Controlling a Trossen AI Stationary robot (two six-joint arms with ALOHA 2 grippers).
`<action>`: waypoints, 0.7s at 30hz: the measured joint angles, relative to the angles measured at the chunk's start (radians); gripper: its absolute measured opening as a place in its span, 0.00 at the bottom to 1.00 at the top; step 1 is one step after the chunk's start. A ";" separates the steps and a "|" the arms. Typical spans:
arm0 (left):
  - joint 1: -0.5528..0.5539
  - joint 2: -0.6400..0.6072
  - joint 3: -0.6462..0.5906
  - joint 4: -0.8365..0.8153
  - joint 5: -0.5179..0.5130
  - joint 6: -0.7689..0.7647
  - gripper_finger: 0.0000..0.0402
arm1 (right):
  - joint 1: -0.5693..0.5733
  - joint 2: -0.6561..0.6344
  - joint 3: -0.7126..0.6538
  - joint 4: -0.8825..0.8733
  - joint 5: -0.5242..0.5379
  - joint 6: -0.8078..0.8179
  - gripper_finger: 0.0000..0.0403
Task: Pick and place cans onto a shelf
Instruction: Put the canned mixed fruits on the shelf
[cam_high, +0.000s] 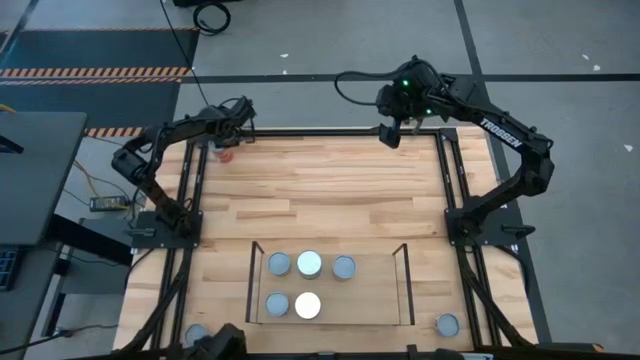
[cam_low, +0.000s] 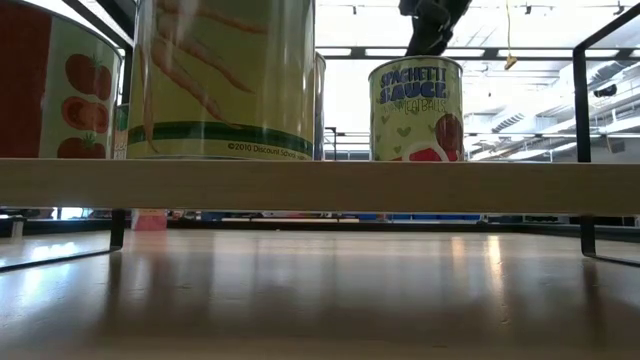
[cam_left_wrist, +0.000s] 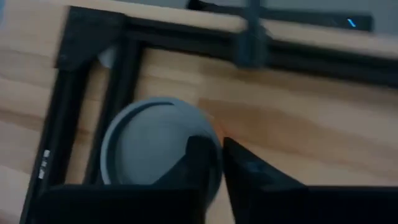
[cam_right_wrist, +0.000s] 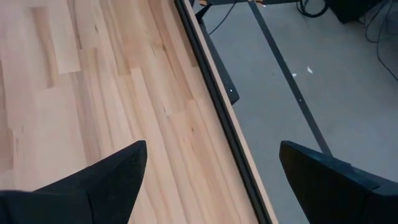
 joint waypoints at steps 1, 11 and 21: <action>-0.017 -0.002 0.005 -0.005 0.006 0.019 0.07 | -0.002 0.000 0.000 0.000 0.000 -0.004 0.93; -0.233 -0.011 0.181 -0.045 0.009 0.266 0.04 | -0.002 -0.009 0.000 0.001 0.003 -0.039 0.93; -0.555 -0.009 0.298 0.076 0.091 0.565 0.03 | -0.057 -0.060 0.000 0.006 -0.005 -0.043 0.93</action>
